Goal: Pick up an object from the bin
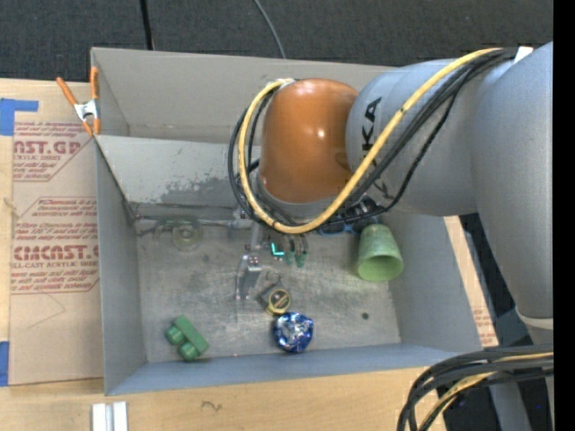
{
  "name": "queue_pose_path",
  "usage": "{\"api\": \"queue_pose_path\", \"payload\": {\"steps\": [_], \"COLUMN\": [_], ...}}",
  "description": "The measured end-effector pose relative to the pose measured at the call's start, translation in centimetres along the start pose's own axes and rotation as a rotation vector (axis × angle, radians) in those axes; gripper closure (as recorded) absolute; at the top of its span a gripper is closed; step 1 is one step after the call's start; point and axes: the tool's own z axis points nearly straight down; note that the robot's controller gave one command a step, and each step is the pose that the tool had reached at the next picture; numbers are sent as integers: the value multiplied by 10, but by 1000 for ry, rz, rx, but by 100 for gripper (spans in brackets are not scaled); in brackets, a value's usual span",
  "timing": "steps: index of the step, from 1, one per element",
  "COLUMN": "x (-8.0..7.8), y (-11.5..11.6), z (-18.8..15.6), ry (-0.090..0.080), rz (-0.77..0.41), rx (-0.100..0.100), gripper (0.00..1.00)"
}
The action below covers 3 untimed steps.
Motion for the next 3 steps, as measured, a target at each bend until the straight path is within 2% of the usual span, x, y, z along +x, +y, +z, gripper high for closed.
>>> {"api": "queue_pose_path", "payload": {"steps": [1, 2, 3], "x": [51, 65, 67], "y": [-103, -110, -78], "z": [104, 74, 75], "ry": [-9, -7, -6], "rz": [-84, 178, 289], "rx": [-1, -1, -2], "gripper": [0, 0, 0]}}
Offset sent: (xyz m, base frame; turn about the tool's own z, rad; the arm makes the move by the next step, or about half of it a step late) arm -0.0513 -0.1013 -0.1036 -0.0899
